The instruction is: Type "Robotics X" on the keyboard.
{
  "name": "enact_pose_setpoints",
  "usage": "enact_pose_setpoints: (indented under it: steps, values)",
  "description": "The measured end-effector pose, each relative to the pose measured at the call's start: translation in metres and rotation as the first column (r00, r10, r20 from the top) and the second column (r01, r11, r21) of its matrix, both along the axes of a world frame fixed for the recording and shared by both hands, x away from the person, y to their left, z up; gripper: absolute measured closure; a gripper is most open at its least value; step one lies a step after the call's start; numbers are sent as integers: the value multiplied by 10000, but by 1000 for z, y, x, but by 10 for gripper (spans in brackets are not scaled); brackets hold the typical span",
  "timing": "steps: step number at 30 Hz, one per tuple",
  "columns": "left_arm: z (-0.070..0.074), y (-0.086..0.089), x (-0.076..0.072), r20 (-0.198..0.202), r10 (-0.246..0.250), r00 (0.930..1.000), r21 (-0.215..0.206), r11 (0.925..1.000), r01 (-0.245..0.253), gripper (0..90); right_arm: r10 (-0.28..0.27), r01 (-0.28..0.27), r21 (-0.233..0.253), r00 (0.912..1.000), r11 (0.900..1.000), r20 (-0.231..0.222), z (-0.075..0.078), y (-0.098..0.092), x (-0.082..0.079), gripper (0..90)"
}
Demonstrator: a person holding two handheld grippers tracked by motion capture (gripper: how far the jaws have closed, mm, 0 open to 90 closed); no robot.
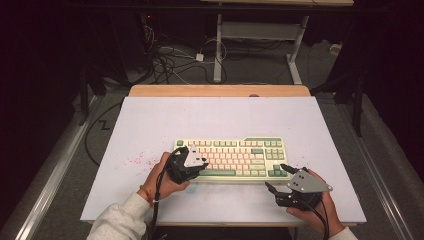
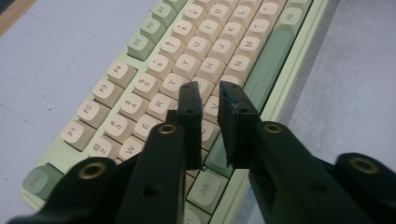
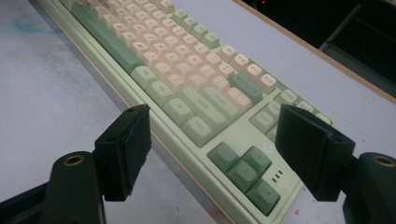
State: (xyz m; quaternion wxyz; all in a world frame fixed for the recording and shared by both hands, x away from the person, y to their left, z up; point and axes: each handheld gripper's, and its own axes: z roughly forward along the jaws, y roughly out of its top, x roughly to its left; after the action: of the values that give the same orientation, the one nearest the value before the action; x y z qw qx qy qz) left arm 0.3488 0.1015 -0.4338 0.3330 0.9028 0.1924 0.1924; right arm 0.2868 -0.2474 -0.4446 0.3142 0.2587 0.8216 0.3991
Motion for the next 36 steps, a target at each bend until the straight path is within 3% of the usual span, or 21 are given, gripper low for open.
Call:
enact_pose_setpoints:
  steps: [6, 14, 18, 22, 27, 29, 36]
  values:
    - [0, 4, -4, 449, 1, 9990, -62, 10000, 2, 616, -36, 36, 18, 10000, 10000, 24, 1, -1, 0, 272]
    - [-2, 8, -8, 1022, 460, 9937, -195, 9988, -443, 383, -54, 54, 65, 10000, 10000, -6, 2, -1, 0, 273]
    - [-3, 14, -11, 1196, 738, 9901, -421, 9967, -692, 256, -67, 67, 92, 10000, 9999, -72, 3, -1, 1, 279]
    - [-4, 24, -15, 1333, 821, 9877, -664, 9951, -737, 200, -95, 97, 156, 9999, 9998, -117, 4, -2, 1, 298]
    - [-7, 35, -19, 1373, 1061, 9848, -884, 9916, -946, 184, -106, 111, 178, 9996, 9998, -278, 7, -2, 2, 406]
    - [-10, 38, -21, 1451, 1139, 9828, -787, 9915, -1033, 176, -84, 92, 202, 9993, 9998, -365, 9, -1, 3, 463]
    - [-19, 48, -28, 1298, 1362, 9821, -635, 9896, -1288, 175, 146, -137, 107, 9961, 9998, -871, 14, 4, 8, 728]
